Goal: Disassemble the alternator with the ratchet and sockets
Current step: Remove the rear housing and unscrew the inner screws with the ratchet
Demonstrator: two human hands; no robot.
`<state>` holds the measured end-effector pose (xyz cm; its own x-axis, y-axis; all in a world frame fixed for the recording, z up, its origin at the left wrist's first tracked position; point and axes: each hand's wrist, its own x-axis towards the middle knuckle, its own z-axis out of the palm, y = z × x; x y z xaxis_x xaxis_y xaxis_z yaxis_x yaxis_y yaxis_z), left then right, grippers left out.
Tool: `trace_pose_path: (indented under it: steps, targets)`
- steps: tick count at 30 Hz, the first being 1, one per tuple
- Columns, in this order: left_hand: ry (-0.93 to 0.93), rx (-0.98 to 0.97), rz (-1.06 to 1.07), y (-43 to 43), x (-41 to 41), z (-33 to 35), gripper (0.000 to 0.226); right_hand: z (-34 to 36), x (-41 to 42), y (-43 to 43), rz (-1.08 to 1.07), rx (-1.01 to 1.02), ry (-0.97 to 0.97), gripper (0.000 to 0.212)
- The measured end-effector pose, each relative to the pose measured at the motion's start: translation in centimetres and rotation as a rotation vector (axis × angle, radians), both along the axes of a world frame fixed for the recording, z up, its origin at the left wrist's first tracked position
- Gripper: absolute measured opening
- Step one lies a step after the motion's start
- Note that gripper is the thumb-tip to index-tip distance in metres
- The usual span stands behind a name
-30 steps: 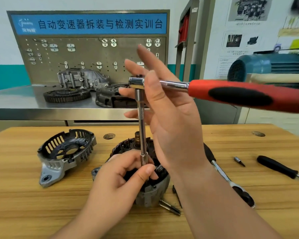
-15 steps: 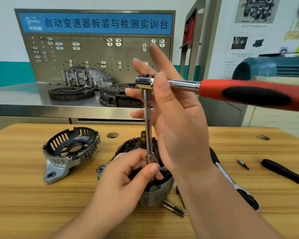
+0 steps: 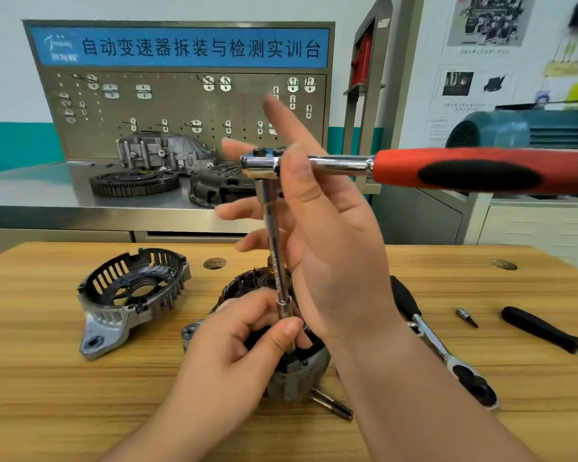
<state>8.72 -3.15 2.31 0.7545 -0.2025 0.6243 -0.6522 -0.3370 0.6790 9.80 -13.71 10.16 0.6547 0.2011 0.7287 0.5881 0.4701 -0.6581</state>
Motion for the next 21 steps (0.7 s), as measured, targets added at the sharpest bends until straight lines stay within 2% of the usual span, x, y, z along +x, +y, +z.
trace_pose_path:
  steps: [4,7,10,14,16,18,21]
  targets:
    - [-0.023,-0.004,-0.022,0.0,0.0,-0.1,0.026,-0.2,0.3,-0.2,0.166,0.034,0.156,0.045]
    - [-0.050,0.020,-0.014,-0.1,0.0,-0.1,0.029,-0.4,0.6,-0.5,0.204,0.056,0.197,0.049]
    - [-0.055,0.031,-0.013,-0.1,0.0,0.1,0.028,-0.4,0.4,-0.2,0.141,0.073,0.153,0.046]
    - [-0.026,-0.029,-0.038,-0.2,0.0,-0.1,0.029,-0.6,-0.1,0.4,-0.007,0.027,0.006,0.025]
    - [0.001,-0.063,-0.074,-0.3,0.1,-0.2,0.029,-0.6,-0.2,0.6,0.013,0.028,0.002,0.024]
    - [-0.005,-0.065,-0.076,-0.4,0.1,-0.1,0.027,-0.5,-0.3,0.7,0.073,0.054,0.038,0.034]
    - [-0.038,-0.033,-0.068,-0.5,0.1,0.0,0.022,-0.7,0.3,0.3,0.130,0.057,0.140,0.060]
